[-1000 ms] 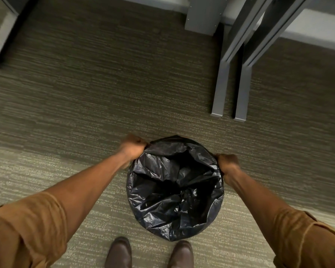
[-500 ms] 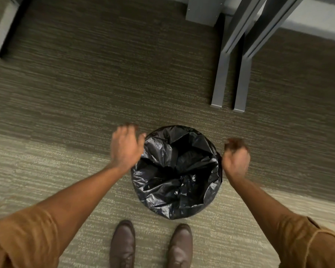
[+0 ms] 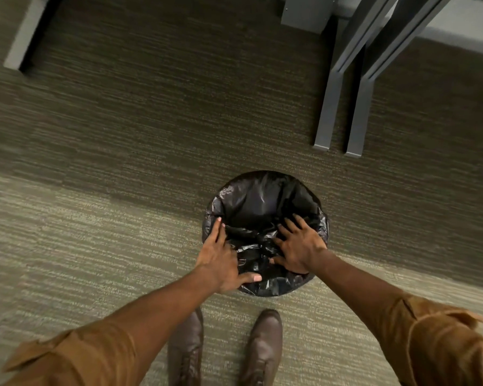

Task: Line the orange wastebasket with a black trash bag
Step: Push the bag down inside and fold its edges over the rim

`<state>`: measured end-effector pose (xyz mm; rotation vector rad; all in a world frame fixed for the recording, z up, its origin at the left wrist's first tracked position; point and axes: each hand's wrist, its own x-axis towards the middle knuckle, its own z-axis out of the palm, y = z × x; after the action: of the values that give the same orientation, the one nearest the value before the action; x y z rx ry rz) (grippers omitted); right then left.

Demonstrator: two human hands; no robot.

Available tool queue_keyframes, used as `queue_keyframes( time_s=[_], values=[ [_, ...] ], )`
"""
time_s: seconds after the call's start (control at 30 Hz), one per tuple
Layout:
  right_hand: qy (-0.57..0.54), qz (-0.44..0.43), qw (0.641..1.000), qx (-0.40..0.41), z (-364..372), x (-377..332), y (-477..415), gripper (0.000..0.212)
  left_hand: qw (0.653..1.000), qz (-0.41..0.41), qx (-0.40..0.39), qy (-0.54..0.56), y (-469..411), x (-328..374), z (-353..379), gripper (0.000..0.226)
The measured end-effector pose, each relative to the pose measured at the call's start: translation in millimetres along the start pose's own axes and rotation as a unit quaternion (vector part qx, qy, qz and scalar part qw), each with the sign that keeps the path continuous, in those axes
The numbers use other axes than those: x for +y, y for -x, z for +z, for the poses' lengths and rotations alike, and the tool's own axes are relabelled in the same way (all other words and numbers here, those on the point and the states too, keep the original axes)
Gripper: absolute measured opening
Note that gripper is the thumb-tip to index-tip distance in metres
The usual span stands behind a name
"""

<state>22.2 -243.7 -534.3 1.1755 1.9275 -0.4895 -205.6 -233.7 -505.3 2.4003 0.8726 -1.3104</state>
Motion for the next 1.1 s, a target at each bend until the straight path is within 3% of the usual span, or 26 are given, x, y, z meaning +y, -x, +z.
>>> queue_keyframes(
  time_s=[0.13,0.23,0.37,0.5,0.63,0.73,0.8,0.87,0.97,1.1],
  values=[
    [0.030,0.019,0.998,-0.059,8,4,-4,0.096,0.999,-0.014,-0.041,-0.017,0,-7,-6,0.140],
    [0.008,0.008,1.000,0.016,6,3,2,0.087,0.999,-0.006,0.036,-0.030,1,-5,-17,0.135],
    [-0.045,-0.017,0.980,0.191,-20,-3,9,0.044,0.980,-0.004,0.195,0.033,-2,6,-27,0.088],
    [-0.155,-0.041,0.967,0.200,-62,-6,-3,0.041,0.978,-0.035,0.195,0.070,-3,16,-31,0.049],
    [-0.370,0.045,0.910,0.183,-107,-1,-34,0.048,0.984,-0.053,0.162,0.060,-4,13,-18,0.048],
    [-0.407,0.073,0.901,0.132,-121,9,-61,0.043,0.987,-0.054,0.144,0.051,-2,11,-1,0.049],
    [-0.439,0.074,0.884,0.143,-123,12,-65,0.031,0.985,-0.044,0.151,0.063,3,8,7,0.046],
    [-0.471,0.069,0.860,0.183,-122,15,-61,0.018,0.980,-0.015,0.181,0.083,10,6,7,0.043],
    [-0.532,0.085,0.795,0.278,-114,21,-43,0.008,0.958,0.010,0.268,0.100,15,-1,2,0.035],
    [-0.481,0.179,0.733,0.446,-90,33,-1,0.011,0.897,-0.101,0.398,0.166,0,-25,-19,0.039]
  ],
)
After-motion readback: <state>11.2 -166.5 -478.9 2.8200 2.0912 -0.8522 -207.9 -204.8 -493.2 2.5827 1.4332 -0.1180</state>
